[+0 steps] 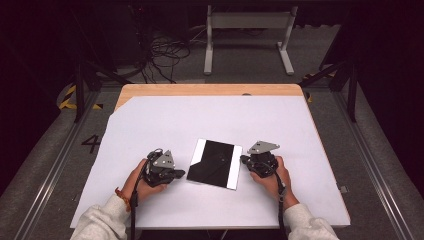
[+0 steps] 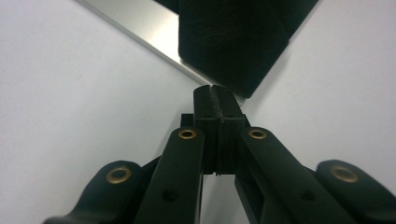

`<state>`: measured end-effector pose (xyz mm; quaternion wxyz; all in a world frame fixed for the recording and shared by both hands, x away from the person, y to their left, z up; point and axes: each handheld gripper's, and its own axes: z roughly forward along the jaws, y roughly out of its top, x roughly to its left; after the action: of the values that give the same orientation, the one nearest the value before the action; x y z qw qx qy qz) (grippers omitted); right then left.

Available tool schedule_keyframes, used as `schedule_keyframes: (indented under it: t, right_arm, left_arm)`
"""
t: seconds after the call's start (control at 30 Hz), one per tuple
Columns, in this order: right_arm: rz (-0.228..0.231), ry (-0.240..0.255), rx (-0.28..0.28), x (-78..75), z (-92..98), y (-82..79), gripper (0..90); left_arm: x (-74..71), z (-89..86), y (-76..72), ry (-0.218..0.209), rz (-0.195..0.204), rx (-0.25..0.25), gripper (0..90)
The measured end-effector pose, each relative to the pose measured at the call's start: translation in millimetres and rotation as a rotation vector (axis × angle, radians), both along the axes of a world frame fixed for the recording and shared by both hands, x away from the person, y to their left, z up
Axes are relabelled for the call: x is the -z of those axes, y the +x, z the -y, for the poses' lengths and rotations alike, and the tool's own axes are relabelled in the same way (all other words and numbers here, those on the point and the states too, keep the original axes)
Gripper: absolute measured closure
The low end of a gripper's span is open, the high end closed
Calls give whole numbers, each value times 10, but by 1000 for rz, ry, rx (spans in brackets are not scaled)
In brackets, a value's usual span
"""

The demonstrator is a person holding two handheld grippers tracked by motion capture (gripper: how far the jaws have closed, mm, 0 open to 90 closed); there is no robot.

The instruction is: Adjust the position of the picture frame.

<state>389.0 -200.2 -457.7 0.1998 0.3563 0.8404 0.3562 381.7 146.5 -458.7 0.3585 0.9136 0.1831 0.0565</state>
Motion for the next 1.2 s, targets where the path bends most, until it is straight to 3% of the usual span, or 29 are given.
schedule_keyframes:
  t: [0.23,0.37,0.63,0.83,0.97,1.1,1.2]
  right_arm:
    - [-14,26,12,6,-4,64,900]
    - [-17,33,24,5,-3,109,900]
    - [-25,28,19,-5,-27,211,900]
    - [-28,31,19,-4,-48,277,900]
    - [-25,29,24,-4,-71,312,900]
    - [-33,56,19,9,-59,366,900]
    - [-28,46,22,6,-83,389,900]
  left_arm:
    - [4,78,-4,-11,-28,46,900]
    - [33,57,4,-53,-67,51,900]
    - [37,93,-62,-52,-59,65,900]
    - [48,115,-91,-69,-82,77,900]
    - [47,165,-155,-56,-44,96,898]
    - [61,191,-180,-71,-50,103,898]
    - [64,238,-214,-74,-51,114,897]
